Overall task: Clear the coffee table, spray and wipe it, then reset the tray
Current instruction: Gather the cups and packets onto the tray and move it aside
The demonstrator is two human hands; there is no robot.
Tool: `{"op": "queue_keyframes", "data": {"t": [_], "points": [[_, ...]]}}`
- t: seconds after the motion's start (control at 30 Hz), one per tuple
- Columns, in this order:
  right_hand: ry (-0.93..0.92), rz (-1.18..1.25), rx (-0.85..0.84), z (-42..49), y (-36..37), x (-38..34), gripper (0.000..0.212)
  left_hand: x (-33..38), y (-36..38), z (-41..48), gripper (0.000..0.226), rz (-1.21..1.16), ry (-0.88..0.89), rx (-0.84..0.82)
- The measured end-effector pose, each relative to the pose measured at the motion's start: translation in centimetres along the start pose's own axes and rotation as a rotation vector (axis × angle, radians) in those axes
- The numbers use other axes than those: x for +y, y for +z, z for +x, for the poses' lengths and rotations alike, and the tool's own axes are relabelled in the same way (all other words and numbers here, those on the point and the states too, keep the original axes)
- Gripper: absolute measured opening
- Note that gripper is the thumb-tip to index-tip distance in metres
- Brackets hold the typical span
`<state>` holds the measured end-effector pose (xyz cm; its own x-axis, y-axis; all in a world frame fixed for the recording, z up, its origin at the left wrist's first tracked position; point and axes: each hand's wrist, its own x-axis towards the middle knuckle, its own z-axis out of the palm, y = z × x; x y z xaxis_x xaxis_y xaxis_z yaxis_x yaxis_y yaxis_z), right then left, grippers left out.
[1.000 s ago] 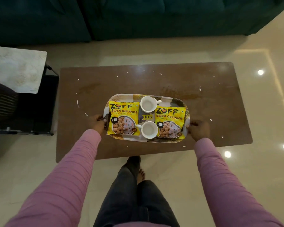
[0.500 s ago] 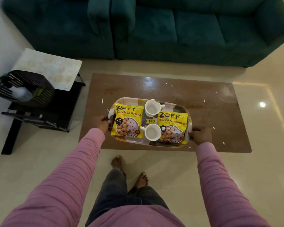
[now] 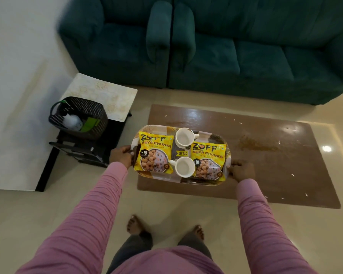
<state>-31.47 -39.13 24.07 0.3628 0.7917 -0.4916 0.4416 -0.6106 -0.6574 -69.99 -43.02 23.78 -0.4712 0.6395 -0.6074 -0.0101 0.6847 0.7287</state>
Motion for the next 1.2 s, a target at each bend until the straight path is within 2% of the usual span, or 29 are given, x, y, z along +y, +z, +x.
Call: {"op": "queue_keyframes", "data": {"t": [0.13, 0.23, 0.43, 0.57, 0.7, 0.8, 0.97, 1.2], "points": [[0.027, 0.042, -0.049, -2.7, 5.4, -3.7, 0.021, 1.2, -6.6, 2.0, 0.035, 0.052, 0.047, 0.038], [0.039, 0.070, -0.081, -3.6, 8.8, -5.8, 0.028, 1.6, -10.8, 4.0, 0.032, 0.032, 0.064, 0.054], [0.009, 0.030, -0.109, -3.9, 14.6, -10.6, 0.030, 1.9, -17.0, 8.5, 0.030, 0.023, 0.046, 0.098], [-0.062, -0.027, -0.112, -1.7, 18.4, -12.5, 0.028, 2.8, -19.8, 11.1, 0.029, 0.010, 0.033, 0.103], [-0.017, 0.008, -0.143, -2.8, 21.7, -17.4, 0.030, 4.4, -22.3, 14.3, 0.032, 0.073, 0.042, 0.127], [-0.023, 0.012, -0.162, -1.9, 24.6, -20.5, 0.022, 6.2, -23.9, 16.7, 0.033, 0.087, 0.019, 0.168], [-0.037, -0.067, -0.187, 0.0, 28.9, -25.5, 0.018, 8.5, -26.6, 21.3, 0.035, 0.020, -0.030, 0.169], [-0.058, -0.127, -0.205, 2.9, 34.1, -31.7, 0.012, 11.2, -30.1, 27.3, 0.036, 0.067, -0.056, 0.206]]}}
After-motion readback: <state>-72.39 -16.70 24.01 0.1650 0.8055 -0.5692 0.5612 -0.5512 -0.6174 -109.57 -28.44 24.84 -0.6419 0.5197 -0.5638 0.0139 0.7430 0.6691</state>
